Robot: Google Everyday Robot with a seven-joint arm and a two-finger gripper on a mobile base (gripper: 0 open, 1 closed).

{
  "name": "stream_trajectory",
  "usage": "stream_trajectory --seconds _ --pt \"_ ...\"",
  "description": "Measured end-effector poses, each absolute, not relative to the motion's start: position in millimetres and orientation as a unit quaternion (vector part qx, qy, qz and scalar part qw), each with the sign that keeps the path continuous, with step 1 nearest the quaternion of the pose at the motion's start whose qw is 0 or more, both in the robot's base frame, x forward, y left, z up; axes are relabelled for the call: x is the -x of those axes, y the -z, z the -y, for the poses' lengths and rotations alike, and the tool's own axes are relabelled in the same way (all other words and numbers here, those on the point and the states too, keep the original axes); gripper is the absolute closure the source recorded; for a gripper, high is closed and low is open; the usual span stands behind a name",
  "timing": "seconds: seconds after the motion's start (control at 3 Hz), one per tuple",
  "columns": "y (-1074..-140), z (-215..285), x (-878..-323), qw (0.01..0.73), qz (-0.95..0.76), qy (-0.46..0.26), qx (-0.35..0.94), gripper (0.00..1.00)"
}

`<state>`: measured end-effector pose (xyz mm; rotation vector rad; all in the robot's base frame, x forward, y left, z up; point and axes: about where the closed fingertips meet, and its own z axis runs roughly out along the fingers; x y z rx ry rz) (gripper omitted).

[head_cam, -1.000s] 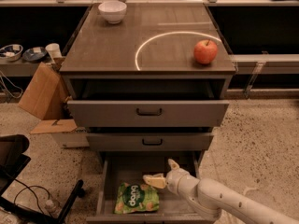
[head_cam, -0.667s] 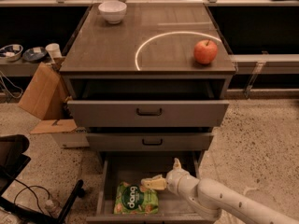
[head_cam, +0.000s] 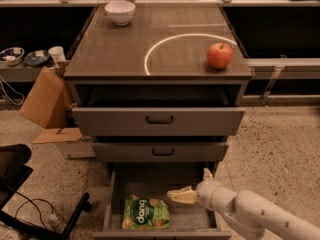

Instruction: Place green rice chip bag into bottom drawer

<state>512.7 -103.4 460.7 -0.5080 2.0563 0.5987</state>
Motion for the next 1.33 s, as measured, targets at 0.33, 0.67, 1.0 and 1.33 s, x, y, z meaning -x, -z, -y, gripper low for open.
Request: stream_trajectory --seconds 0.33,0.67,1.0,1.33 --pt "-491 140 -489 0.416 -0.85 -0.241 0.215 0.0" --pt "-522 170 -467 0.364 -0.867 -0.234 0.248 0.0" --pt "-554 201 -443 0.31 -0.889 -0.196 0.274 0.0" --pt "-577 222 -409 0.263 -0.913 -0.143 0.278 0.0"
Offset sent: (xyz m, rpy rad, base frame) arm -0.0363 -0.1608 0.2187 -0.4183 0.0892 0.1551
